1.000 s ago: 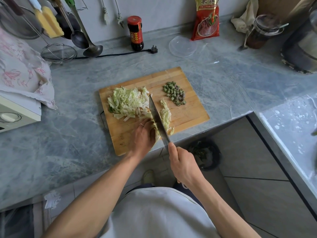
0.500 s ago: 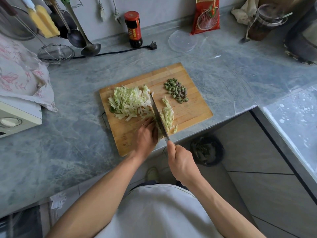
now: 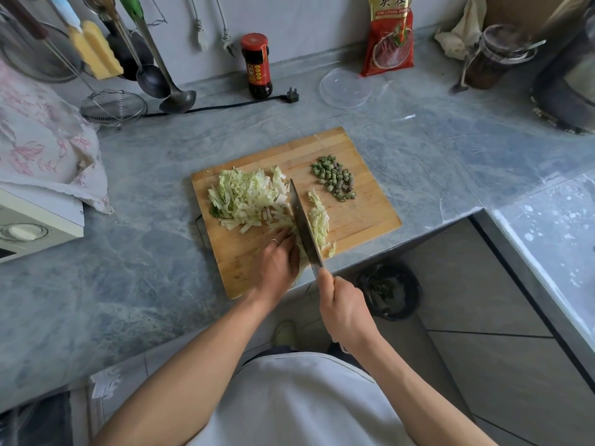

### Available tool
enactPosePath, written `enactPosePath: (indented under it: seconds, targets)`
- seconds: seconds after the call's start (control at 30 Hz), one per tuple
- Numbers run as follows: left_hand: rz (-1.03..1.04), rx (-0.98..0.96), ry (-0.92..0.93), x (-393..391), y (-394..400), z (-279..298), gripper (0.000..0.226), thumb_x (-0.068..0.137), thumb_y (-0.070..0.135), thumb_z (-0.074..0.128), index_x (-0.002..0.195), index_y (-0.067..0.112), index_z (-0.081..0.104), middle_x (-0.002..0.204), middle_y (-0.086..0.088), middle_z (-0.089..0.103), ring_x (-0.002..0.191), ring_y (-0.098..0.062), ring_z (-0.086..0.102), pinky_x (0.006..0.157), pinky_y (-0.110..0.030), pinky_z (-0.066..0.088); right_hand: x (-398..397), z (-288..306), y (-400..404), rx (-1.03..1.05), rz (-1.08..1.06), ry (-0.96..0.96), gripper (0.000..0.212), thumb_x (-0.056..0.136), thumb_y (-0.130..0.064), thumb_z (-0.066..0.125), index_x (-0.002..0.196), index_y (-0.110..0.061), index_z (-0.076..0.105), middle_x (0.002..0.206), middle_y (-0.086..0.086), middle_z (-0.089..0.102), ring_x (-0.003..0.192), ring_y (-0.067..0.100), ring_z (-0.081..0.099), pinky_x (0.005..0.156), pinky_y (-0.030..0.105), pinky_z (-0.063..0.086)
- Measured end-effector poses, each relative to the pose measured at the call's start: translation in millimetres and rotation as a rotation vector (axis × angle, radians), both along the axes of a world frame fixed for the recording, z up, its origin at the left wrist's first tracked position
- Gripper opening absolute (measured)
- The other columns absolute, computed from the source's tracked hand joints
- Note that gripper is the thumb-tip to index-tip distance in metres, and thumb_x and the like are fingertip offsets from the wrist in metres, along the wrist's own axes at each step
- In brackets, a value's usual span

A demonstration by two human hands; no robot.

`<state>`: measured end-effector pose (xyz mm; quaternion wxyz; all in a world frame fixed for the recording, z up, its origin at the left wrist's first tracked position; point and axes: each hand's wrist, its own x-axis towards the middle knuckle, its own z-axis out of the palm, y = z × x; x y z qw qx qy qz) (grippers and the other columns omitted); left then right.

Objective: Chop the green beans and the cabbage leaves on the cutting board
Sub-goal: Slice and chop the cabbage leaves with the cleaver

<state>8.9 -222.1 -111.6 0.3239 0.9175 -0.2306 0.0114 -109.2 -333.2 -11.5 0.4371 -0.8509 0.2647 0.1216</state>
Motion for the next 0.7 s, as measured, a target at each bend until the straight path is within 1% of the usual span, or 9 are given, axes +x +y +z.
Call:
enactPosePath:
  seconds: [0.07, 0.13, 0.23, 0.3, 0.47, 0.53, 0.63, 0.7]
  targets:
    - [0.014, -0.012, 0.003, 1, 0, -3, 0.028, 0.09, 0.013, 0.053, 0.107, 0.001, 0.071, 0.116, -0.017, 0.07, 0.114, -0.032, 0.063, 0.091, -0.043, 0.056, 6, -2, -6, 0.032, -0.028, 0.019, 0.062, 0.103, -0.055, 0.021, 0.066, -0.013, 0.047, 0.059, 0.008, 0.056, 0.055, 0.026, 0.06, 0.061, 0.04, 0.053]
    - [0.024, -0.024, -0.001, -1, -1, -2, 0.023, 0.087, 0.007, 0.06, 0.105, -0.001, 0.072, 0.114, -0.019, 0.07, 0.111, -0.034, 0.065, 0.094, -0.043, 0.055, 12, -3, -10, 0.062, -0.045, 0.022, 0.062, 0.104, -0.053, 0.02, 0.066, -0.011, 0.046, 0.053, 0.006, 0.052, 0.042, 0.018, 0.053, 0.05, 0.031, 0.047]
    - [0.024, -0.043, -0.003, -2, -3, 0, 0.02, 0.082, -0.001, 0.068, 0.102, -0.001, 0.072, 0.112, -0.019, 0.07, 0.108, -0.034, 0.066, 0.093, -0.039, 0.053, 16, -2, -12, 0.071, -0.047, 0.028, 0.063, 0.105, -0.052, 0.02, 0.068, -0.01, 0.048, 0.052, 0.007, 0.052, 0.036, 0.014, 0.051, 0.041, 0.022, 0.039]
    - [0.023, -0.05, -0.002, -1, -2, 0, 0.021, 0.082, -0.001, 0.068, 0.102, -0.001, 0.072, 0.112, -0.02, 0.07, 0.11, -0.034, 0.065, 0.094, -0.04, 0.052, 18, -1, -13, 0.065, -0.041, 0.015, 0.063, 0.105, -0.052, 0.021, 0.069, -0.009, 0.05, 0.054, 0.007, 0.055, 0.037, 0.014, 0.052, 0.042, 0.025, 0.041]
    - [0.036, -0.047, 0.011, -1, -2, 2, 0.021, 0.084, 0.001, 0.067, 0.104, 0.001, 0.072, 0.114, -0.017, 0.07, 0.114, -0.033, 0.063, 0.096, -0.039, 0.051, 21, -7, -15, 0.019, -0.009, -0.013, 0.066, 0.103, -0.055, 0.021, 0.069, -0.009, 0.053, 0.059, 0.006, 0.058, 0.051, 0.021, 0.057, 0.059, 0.04, 0.053]
    - [0.04, -0.052, 0.001, -1, -2, 2, 0.022, 0.082, 0.0, 0.068, 0.104, 0.001, 0.073, 0.114, -0.017, 0.07, 0.113, -0.031, 0.064, 0.095, -0.039, 0.053, 23, -9, -20, 0.013, -0.016, -0.002, 0.067, 0.102, -0.057, 0.021, 0.068, -0.009, 0.053, 0.058, 0.007, 0.059, 0.052, 0.021, 0.059, 0.066, 0.042, 0.056]
    - [0.043, -0.053, -0.001, -2, -3, 3, 0.024, 0.084, 0.001, 0.067, 0.107, -0.001, 0.072, 0.116, -0.015, 0.07, 0.114, -0.029, 0.063, 0.097, -0.036, 0.052, 25, -5, -32, 0.062, -0.053, 0.021, 0.067, 0.101, -0.06, 0.022, 0.068, -0.009, 0.05, 0.051, 0.004, 0.054, 0.042, 0.015, 0.052, 0.059, 0.038, 0.053]
    - [0.053, -0.049, 0.024, -1, -4, 4, 0.024, 0.084, 0.002, 0.067, 0.107, -0.001, 0.072, 0.115, -0.014, 0.07, 0.112, -0.029, 0.063, 0.098, -0.035, 0.05, 26, -1, -38, 0.1, -0.065, 0.023, 0.065, 0.101, -0.061, 0.023, 0.071, -0.009, 0.048, 0.051, 0.003, 0.052, 0.039, 0.014, 0.049, 0.054, 0.035, 0.05]
